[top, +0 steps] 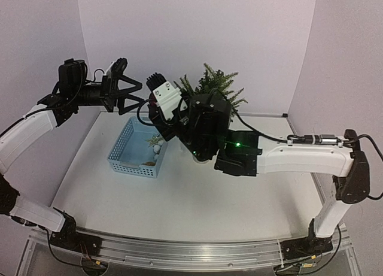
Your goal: Decorate the small christmas tree
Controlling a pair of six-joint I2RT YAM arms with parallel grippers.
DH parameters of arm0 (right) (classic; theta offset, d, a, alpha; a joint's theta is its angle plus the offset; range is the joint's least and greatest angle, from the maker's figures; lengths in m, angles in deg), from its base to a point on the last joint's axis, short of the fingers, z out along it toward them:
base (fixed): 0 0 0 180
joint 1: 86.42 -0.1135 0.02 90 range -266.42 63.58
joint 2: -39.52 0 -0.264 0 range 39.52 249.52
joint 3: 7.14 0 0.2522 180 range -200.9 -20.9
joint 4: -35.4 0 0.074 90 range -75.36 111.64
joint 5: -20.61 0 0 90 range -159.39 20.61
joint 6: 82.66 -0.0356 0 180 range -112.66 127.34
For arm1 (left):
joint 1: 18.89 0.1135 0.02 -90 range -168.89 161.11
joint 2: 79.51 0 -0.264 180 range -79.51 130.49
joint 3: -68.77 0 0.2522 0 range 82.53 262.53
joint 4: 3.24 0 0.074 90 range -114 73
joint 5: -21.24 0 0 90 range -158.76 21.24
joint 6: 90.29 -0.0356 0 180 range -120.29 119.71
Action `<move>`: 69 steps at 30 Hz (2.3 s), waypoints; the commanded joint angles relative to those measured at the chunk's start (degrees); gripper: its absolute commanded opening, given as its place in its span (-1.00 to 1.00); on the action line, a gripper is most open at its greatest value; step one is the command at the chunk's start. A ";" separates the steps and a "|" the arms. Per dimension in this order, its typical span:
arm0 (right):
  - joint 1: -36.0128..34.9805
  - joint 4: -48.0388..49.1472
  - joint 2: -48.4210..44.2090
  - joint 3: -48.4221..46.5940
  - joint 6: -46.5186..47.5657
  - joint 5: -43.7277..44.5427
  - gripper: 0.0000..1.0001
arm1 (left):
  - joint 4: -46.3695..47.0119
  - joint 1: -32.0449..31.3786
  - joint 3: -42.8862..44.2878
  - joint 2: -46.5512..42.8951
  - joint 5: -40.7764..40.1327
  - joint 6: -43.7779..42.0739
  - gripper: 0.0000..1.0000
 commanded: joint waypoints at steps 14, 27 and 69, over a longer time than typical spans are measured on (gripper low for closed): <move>21.75 -45.44 -29.81 -1.27 -26.47 -31.74 -0.13 | -9.31 1.96 6.97 -0.61 -2.31 -18.31 0.99; 58.34 -49.76 -14.06 -16.00 -46.28 -79.29 -0.07 | -8.23 1.97 3.63 -1.72 -1.98 -18.27 0.99; 63.23 -49.94 -6.64 -10.69 -44.15 -84.86 -0.20 | -7.10 1.95 1.21 -1.44 -2.29 -17.67 0.99</move>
